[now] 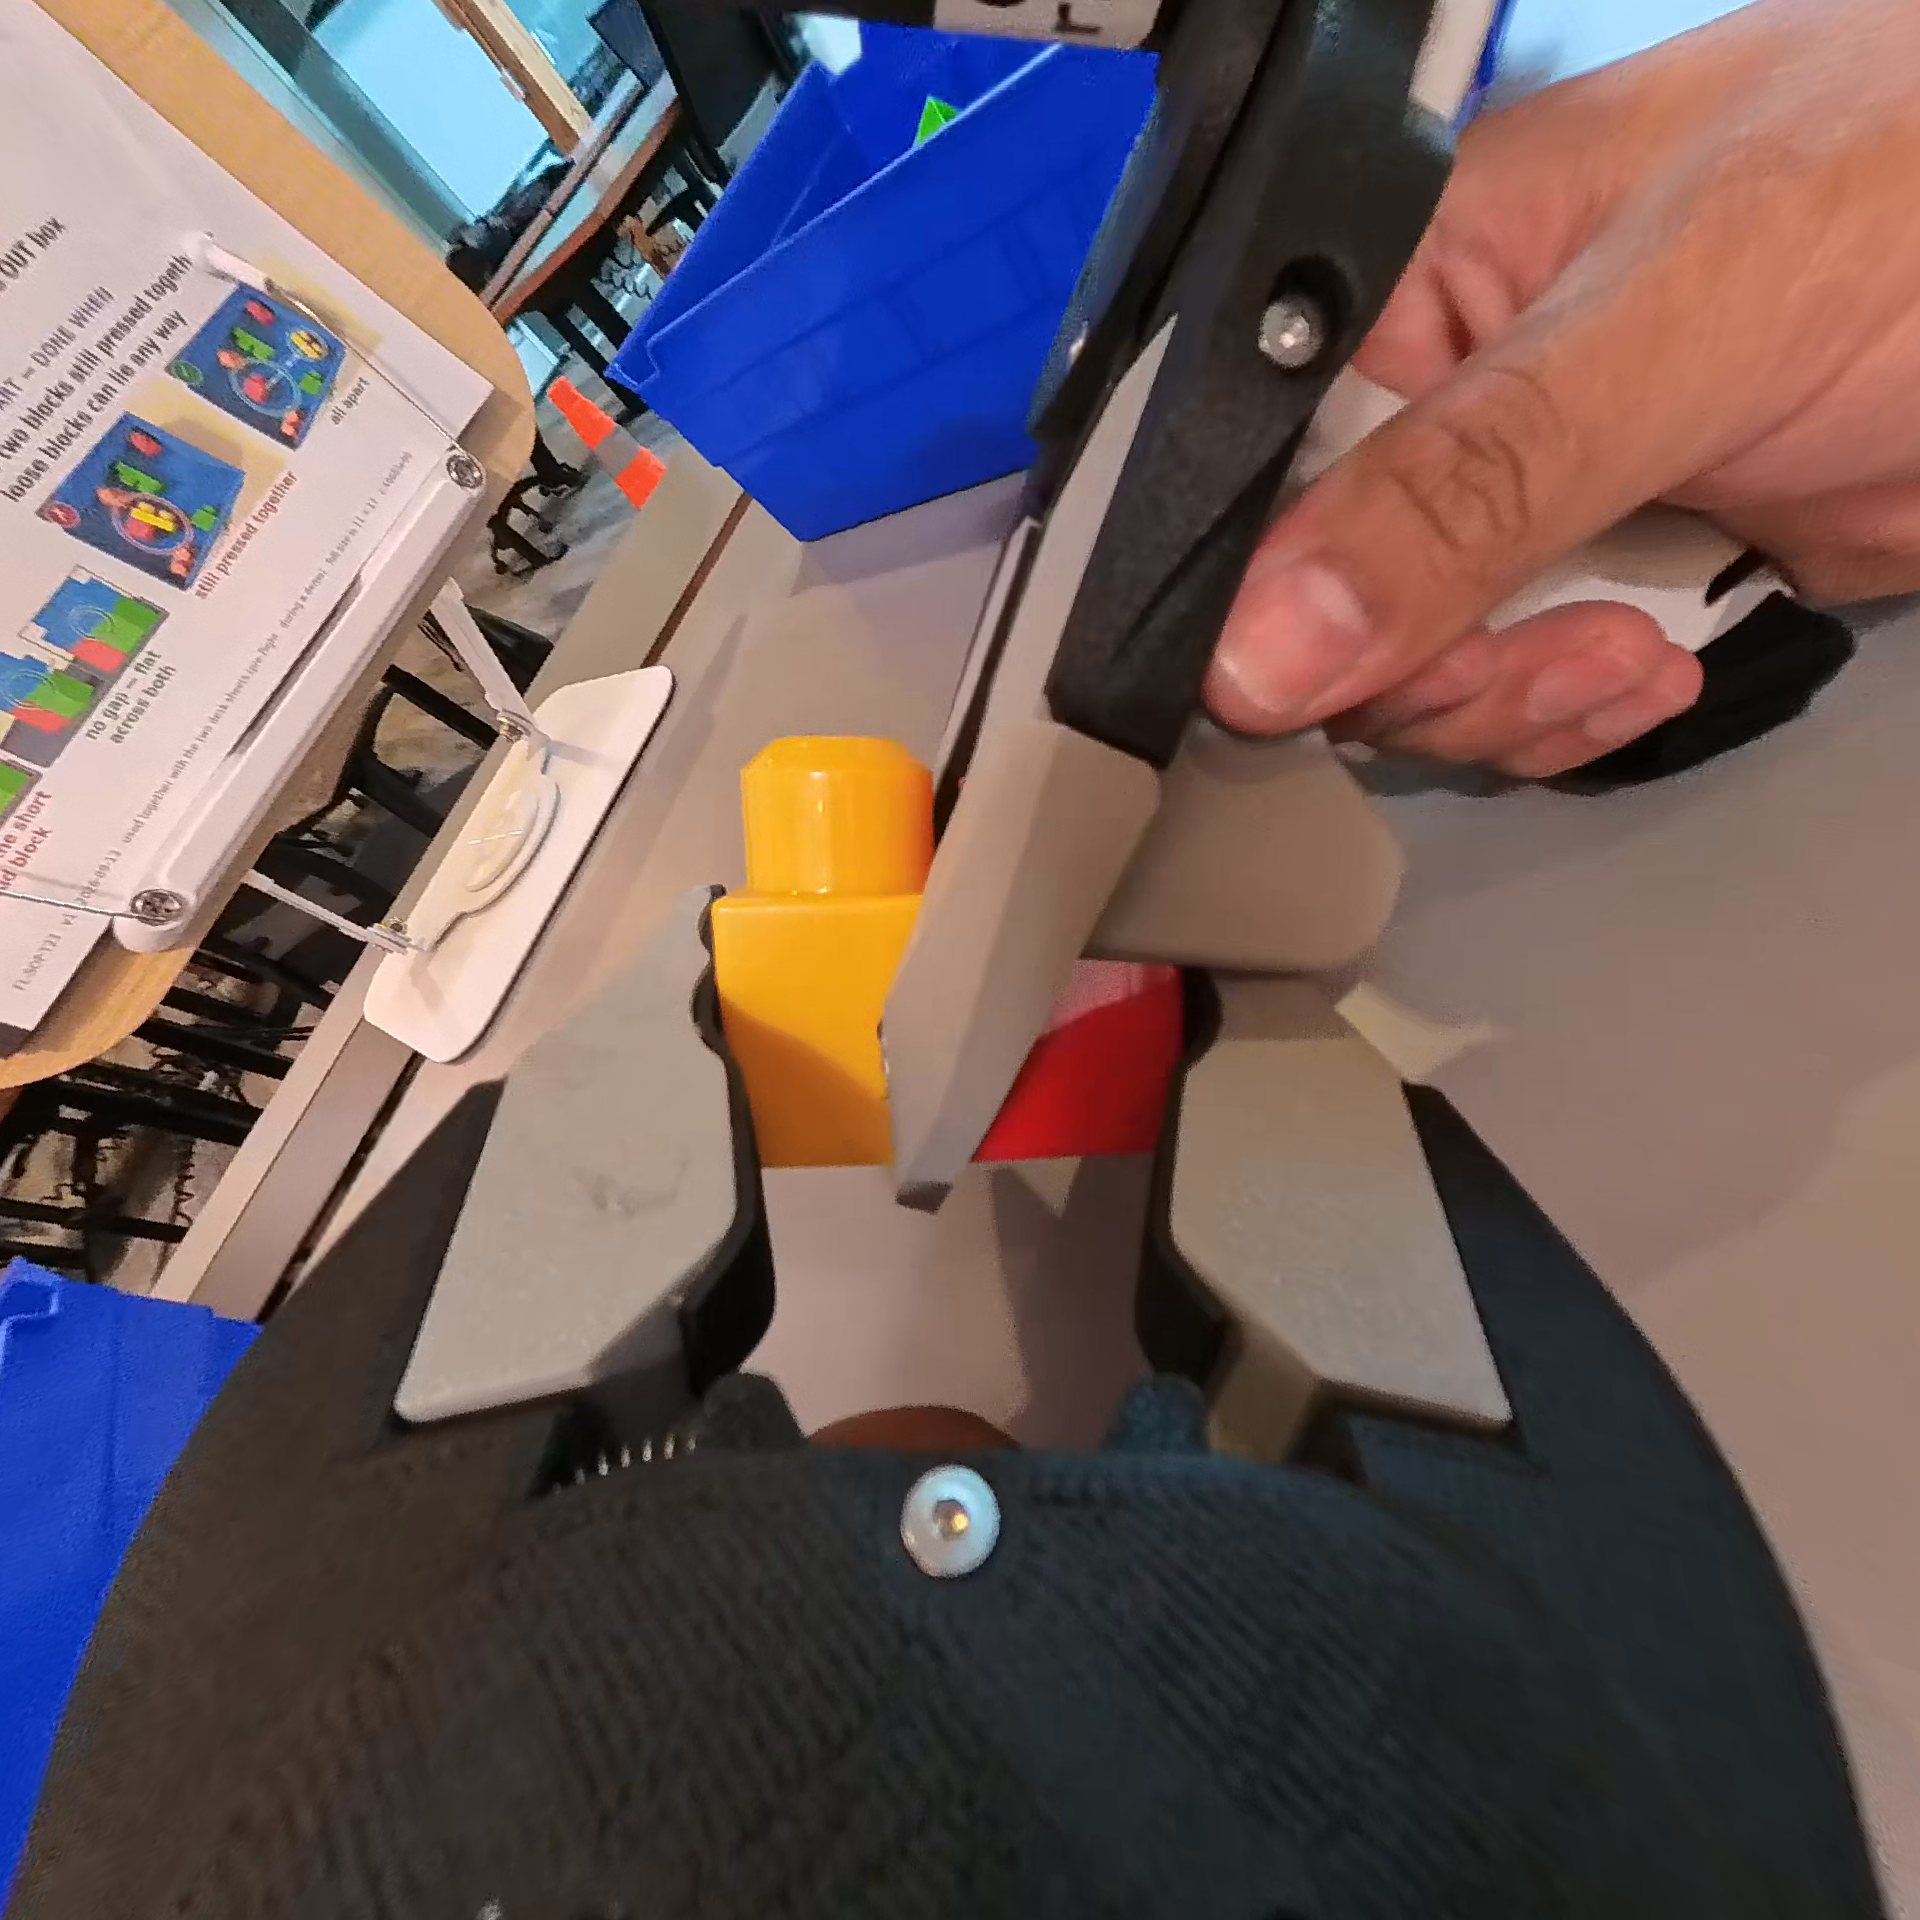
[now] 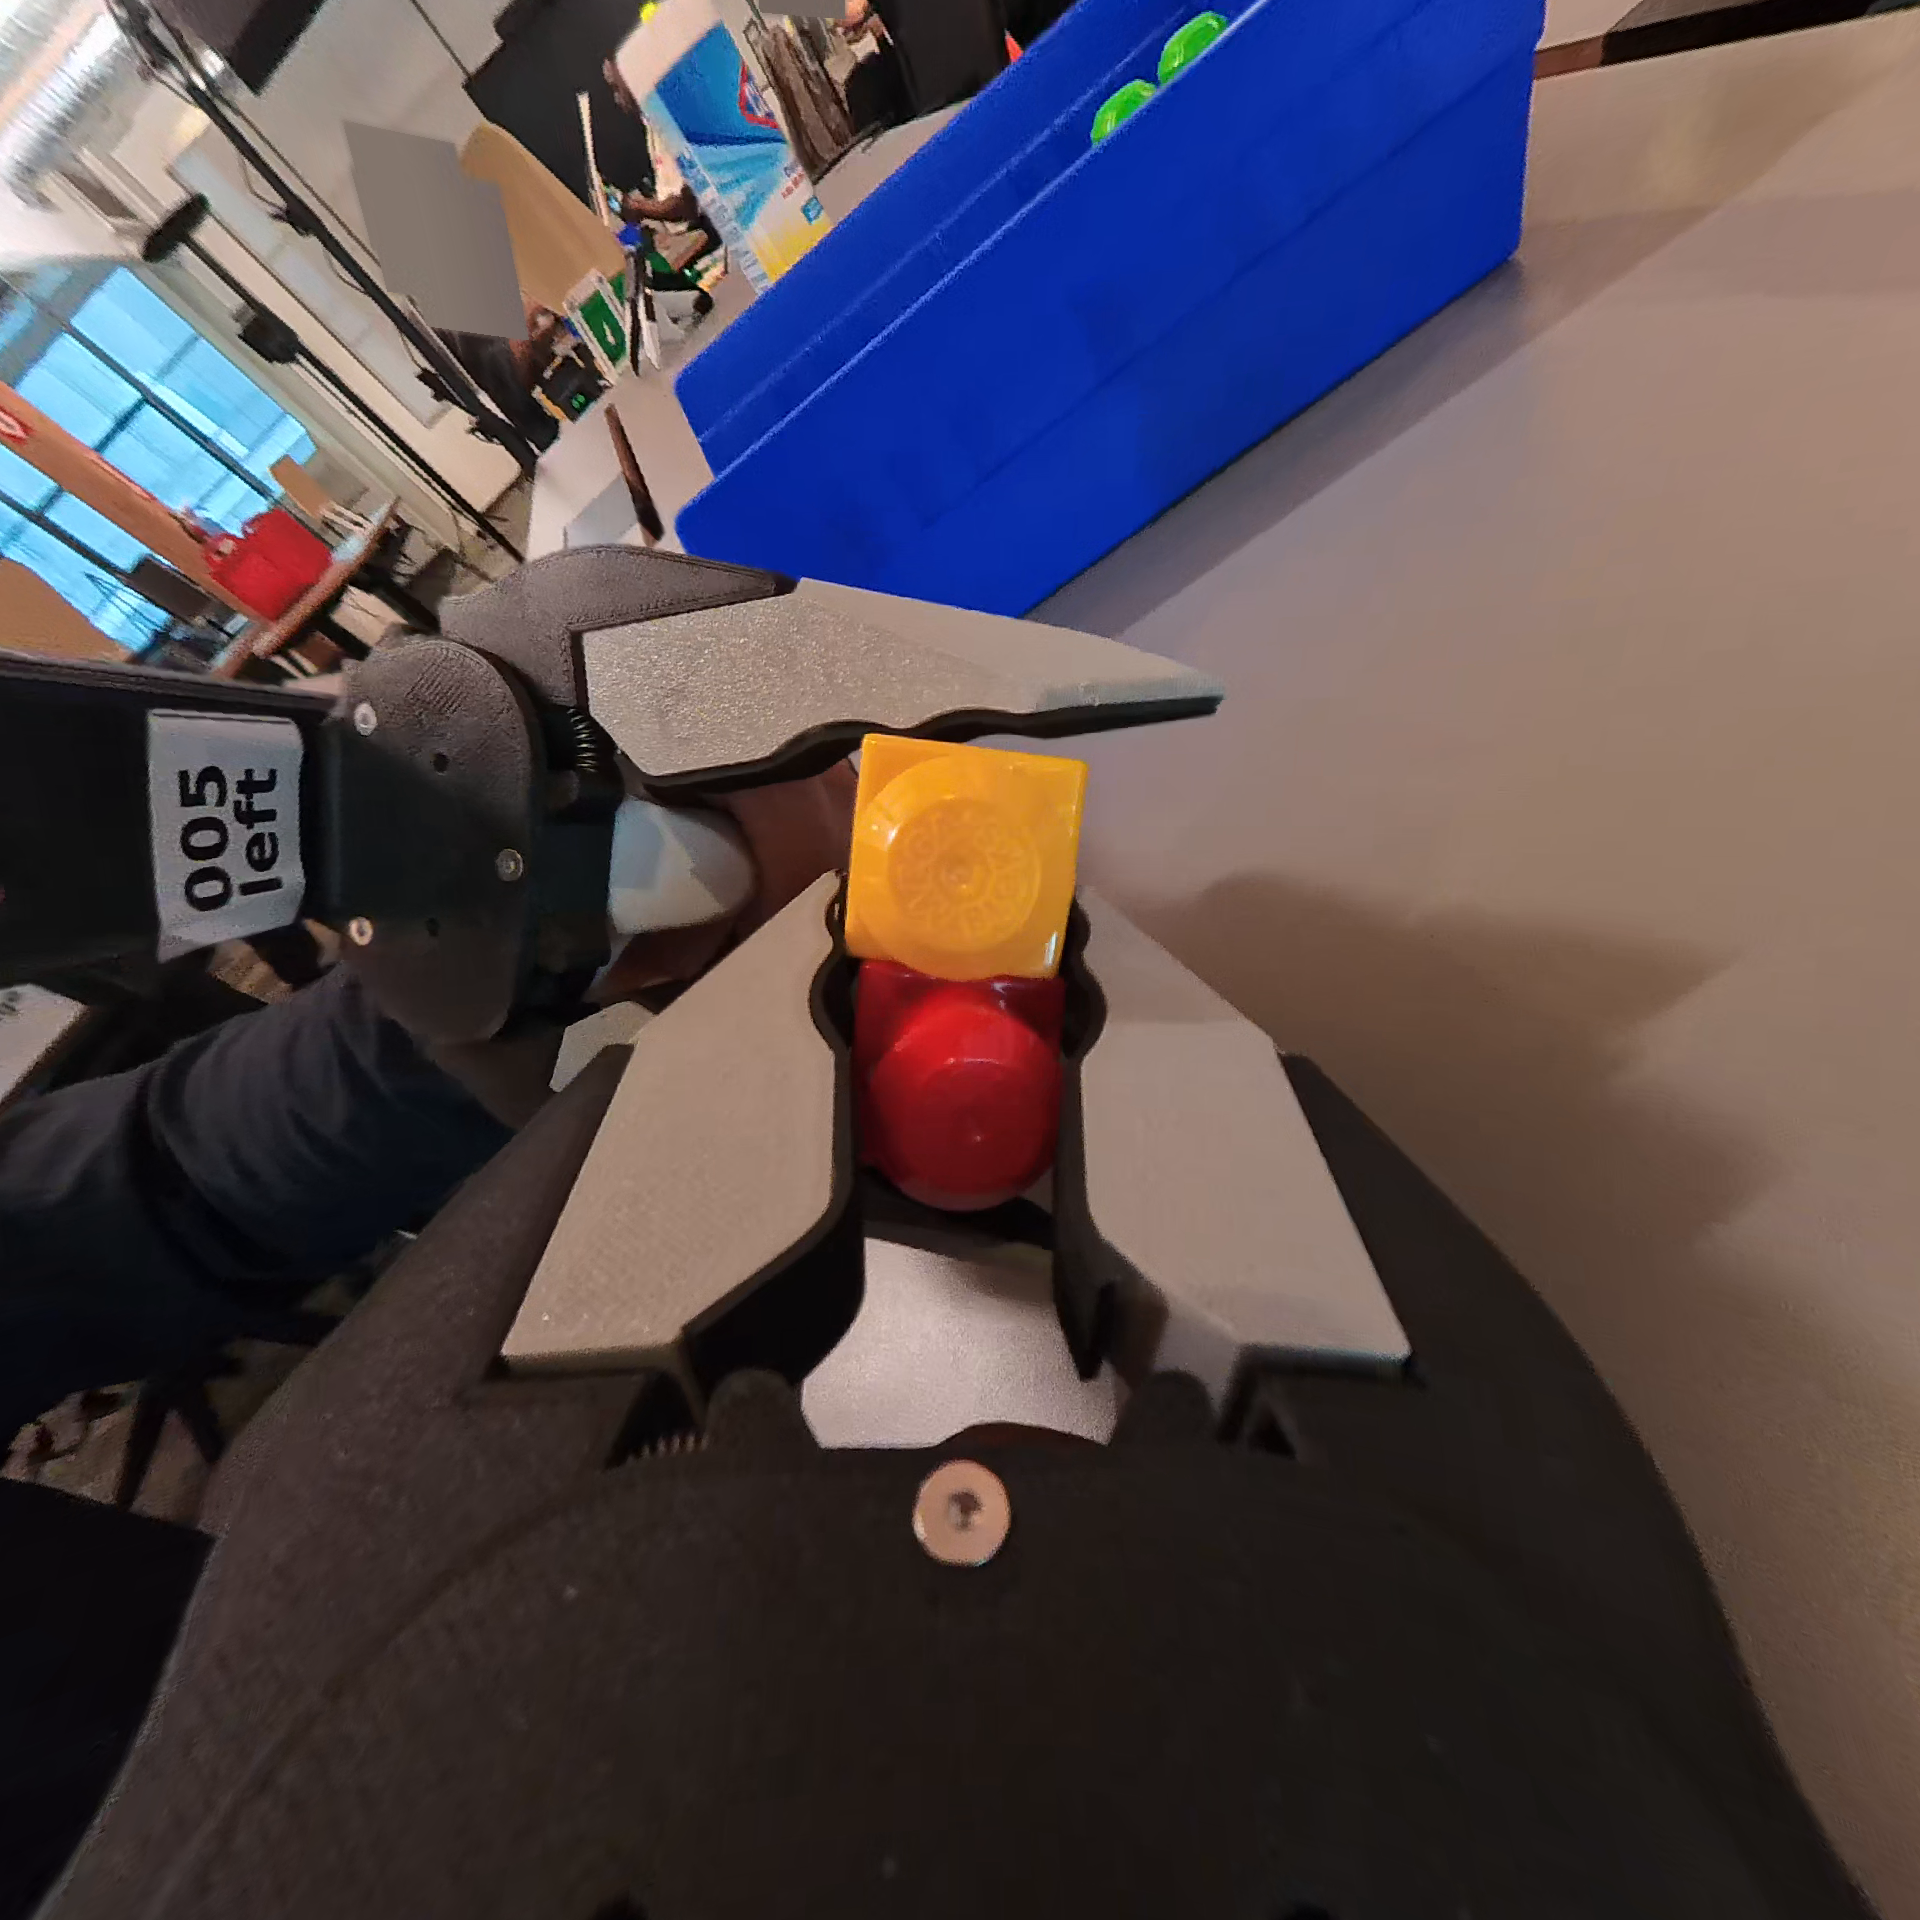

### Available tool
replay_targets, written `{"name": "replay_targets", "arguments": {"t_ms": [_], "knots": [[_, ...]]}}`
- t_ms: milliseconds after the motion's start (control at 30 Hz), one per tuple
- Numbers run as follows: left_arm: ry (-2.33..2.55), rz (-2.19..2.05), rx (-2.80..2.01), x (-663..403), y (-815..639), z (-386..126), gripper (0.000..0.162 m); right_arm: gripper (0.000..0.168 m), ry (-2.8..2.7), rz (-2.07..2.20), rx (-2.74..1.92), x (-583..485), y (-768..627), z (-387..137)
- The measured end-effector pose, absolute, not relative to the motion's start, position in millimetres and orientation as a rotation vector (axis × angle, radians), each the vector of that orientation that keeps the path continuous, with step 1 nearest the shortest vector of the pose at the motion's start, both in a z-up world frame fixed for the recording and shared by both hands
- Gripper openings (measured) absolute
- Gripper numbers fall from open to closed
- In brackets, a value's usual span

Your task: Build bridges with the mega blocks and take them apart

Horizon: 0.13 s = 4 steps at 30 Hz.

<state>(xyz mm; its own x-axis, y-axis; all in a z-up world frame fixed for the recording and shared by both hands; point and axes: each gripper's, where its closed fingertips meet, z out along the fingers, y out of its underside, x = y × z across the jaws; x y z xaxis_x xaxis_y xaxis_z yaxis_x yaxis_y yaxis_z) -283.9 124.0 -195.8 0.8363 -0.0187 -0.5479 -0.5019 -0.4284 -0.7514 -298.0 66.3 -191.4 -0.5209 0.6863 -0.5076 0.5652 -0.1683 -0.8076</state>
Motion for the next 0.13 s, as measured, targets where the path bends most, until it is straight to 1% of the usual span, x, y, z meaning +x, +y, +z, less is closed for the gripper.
{"name": "replay_targets", "arguments": {"t_ms": [133], "knots": [[0.403,0.595,-1.941,-284.7,124.7,-195.7,0.086,0.035,-1.958,1.775,-1.474,-297.7,67.4,-190.4]]}}
